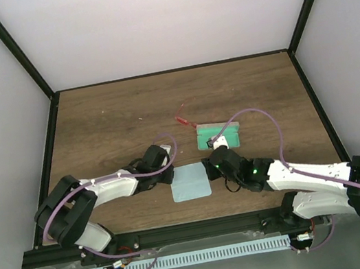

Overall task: Organize the sunglasses
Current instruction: Fold the glasses cleaning cloth at the center of the board.

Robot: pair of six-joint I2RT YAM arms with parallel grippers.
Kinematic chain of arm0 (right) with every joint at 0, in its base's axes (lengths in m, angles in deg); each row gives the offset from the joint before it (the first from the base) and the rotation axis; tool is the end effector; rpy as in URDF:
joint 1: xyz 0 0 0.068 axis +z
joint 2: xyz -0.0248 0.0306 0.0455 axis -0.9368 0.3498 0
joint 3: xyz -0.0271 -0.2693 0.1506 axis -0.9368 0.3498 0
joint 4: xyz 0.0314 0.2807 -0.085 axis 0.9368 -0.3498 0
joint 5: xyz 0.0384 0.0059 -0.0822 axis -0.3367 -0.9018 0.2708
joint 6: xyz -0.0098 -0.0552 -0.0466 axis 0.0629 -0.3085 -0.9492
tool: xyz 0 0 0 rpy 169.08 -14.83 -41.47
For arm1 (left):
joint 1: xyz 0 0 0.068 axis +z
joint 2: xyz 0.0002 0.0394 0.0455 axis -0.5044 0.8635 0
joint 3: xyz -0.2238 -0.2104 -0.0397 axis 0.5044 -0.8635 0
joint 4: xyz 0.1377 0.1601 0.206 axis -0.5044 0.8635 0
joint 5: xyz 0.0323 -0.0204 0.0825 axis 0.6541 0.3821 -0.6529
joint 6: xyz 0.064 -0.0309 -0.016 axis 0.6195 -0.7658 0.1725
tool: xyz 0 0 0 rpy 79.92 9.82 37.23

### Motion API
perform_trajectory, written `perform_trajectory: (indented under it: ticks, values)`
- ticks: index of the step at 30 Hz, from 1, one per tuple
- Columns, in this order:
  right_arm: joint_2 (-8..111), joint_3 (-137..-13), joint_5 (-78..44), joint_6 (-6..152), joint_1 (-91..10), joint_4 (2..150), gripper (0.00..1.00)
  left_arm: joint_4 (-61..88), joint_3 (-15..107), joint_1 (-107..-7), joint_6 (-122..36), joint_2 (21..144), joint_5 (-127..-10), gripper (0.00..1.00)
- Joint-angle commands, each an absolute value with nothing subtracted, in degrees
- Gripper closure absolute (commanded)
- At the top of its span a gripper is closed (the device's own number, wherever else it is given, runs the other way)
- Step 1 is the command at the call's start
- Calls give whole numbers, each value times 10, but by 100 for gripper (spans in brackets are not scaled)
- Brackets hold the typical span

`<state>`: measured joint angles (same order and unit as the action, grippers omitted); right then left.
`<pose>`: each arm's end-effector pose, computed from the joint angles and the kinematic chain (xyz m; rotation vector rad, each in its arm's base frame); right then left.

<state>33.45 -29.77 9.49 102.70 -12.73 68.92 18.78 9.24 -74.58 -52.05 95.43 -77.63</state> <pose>0.1549 0.2003 0.1959 -0.2278 2.2678 0.4994 0.2178 -0.2113 0.1186 0.5300 2.5439 -0.4142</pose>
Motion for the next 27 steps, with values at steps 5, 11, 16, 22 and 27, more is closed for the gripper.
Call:
perform_trajectory:
  ticks: [5, 11, 16, 22, 27]
  values:
    - [336, -302, 96, 1029, -132, 695, 67, 192, 99, -748, -514, 976, -766, 96]
    - [352, -305, 85, 1027, -134, 704, 66, 193, 96, -748, -516, 972, -770, 96]
    - [399, -316, 69, 1025, -143, 715, 65, 187, 89, -748, -518, 950, -773, 96]
    - [461, -336, 59, 1023, -161, 730, 58, 180, 83, -748, -518, 934, -766, 96]
    - [509, -344, 48, 1016, -175, 753, 58, 181, 87, -748, -518, 946, -761, 96]
